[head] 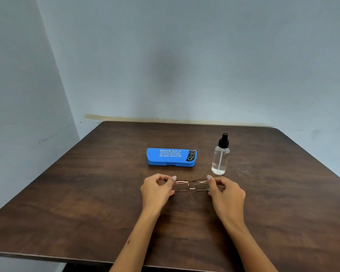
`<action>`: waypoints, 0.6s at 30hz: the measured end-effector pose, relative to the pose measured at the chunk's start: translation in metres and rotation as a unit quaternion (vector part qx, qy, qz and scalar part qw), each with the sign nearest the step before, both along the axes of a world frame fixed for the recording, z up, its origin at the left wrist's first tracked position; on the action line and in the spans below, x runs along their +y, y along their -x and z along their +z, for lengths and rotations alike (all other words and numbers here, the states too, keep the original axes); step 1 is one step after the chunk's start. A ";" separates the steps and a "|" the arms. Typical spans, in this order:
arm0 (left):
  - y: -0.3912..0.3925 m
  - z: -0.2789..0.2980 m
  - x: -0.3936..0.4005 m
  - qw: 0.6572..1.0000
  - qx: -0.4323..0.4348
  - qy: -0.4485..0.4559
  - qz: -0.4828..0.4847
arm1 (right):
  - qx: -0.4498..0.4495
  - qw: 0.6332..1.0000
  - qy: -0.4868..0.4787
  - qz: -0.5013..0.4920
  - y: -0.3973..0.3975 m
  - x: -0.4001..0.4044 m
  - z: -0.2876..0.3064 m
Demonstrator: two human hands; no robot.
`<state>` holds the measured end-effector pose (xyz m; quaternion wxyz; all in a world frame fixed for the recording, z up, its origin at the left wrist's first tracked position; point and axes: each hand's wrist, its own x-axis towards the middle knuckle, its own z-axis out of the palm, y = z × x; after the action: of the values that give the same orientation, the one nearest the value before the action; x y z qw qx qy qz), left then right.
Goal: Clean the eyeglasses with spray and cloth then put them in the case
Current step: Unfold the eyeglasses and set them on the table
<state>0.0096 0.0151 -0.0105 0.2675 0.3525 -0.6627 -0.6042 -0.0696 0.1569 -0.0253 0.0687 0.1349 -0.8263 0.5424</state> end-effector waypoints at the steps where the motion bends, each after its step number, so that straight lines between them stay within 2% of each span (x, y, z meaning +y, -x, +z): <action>1: -0.003 -0.001 0.001 1.000 0.004 -0.003 -0.005 | -0.003 1.000 0.008 -0.001 -0.002 0.001 0.001; 4: -0.010 -0.003 0.003 1.000 0.004 0.014 -0.022 | -0.007 0.999 0.041 0.000 -0.010 0.005 0.005; 7: -0.015 -0.005 0.004 0.997 -0.011 0.074 -0.026 | -0.007 0.998 0.062 0.012 -0.013 0.007 0.005; 13: -0.017 -0.005 0.015 0.975 -0.022 0.218 -0.025 | 0.074 0.995 -0.045 0.040 -0.020 0.003 -0.002; 18: -0.017 -0.009 0.018 0.959 -0.009 0.282 -0.023 | 0.101 0.988 -0.114 0.039 -0.021 0.001 -0.004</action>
<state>0.0267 0.0329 -0.0197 0.3361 0.2532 -0.8166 -0.3950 -0.0486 0.1584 -0.0295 0.1153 0.2279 -0.8656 0.4306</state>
